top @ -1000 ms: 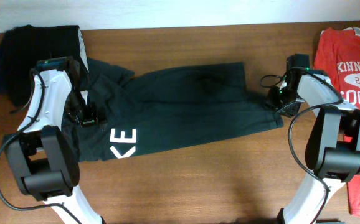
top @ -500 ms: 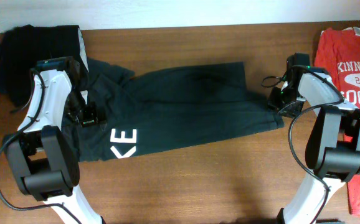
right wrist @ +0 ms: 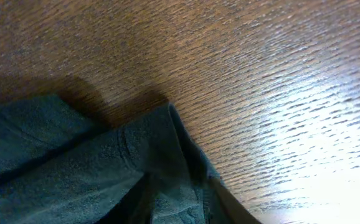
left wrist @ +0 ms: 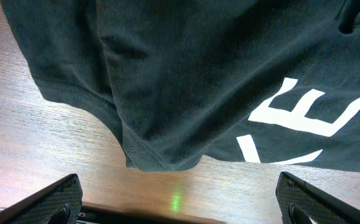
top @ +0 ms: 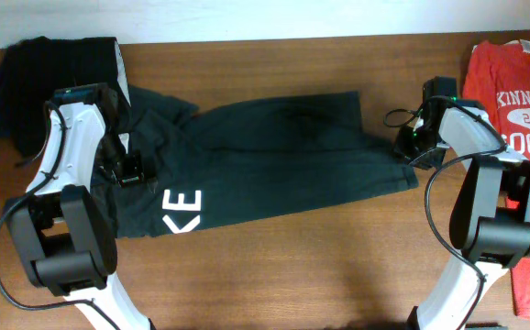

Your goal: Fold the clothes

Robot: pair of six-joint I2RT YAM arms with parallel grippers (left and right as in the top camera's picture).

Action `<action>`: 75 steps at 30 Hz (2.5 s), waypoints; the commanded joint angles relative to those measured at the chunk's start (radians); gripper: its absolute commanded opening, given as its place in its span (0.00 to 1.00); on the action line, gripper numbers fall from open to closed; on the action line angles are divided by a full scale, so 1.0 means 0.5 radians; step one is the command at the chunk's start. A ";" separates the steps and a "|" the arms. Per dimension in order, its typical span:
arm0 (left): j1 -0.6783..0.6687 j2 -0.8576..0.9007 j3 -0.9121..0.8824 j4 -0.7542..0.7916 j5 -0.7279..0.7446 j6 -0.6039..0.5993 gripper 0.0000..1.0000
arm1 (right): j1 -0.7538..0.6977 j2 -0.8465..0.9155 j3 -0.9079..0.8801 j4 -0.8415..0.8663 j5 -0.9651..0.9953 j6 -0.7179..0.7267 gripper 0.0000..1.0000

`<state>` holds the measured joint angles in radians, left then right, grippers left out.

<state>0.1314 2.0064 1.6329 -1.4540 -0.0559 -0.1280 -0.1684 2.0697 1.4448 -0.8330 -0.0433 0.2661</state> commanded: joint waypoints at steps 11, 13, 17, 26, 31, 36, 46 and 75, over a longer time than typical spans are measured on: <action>0.002 -0.046 0.034 0.005 0.021 -0.004 0.99 | -0.003 0.028 0.040 0.018 -0.011 0.001 0.04; 0.002 -0.046 0.034 0.007 0.021 -0.004 0.99 | -0.007 0.020 0.085 -0.036 -0.012 0.002 0.04; 0.002 -0.046 0.034 0.038 0.022 -0.004 0.99 | -0.007 0.003 0.430 -0.316 -0.021 0.001 0.04; 0.002 -0.046 0.034 0.117 0.022 -0.005 0.99 | 0.001 0.017 0.780 -0.123 -0.213 0.003 0.19; 0.002 -0.046 0.037 0.124 0.024 -0.005 0.99 | 0.005 0.015 0.793 -0.197 -0.214 0.007 0.96; 0.001 -0.078 0.169 0.041 0.127 -0.005 0.99 | -0.002 0.013 0.918 -0.584 -0.215 -0.013 0.95; -0.087 -0.105 -0.214 0.448 0.521 -0.004 0.31 | 0.118 0.030 0.323 -0.362 -0.224 -0.059 0.26; 0.080 -0.085 -0.909 0.751 0.633 -0.034 0.01 | -0.253 0.013 -0.083 -0.681 0.000 0.431 0.04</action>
<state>0.1604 1.9671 1.2095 -1.0439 0.2470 -0.1364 -0.2535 2.0769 1.4170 -1.1240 -0.0875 0.4274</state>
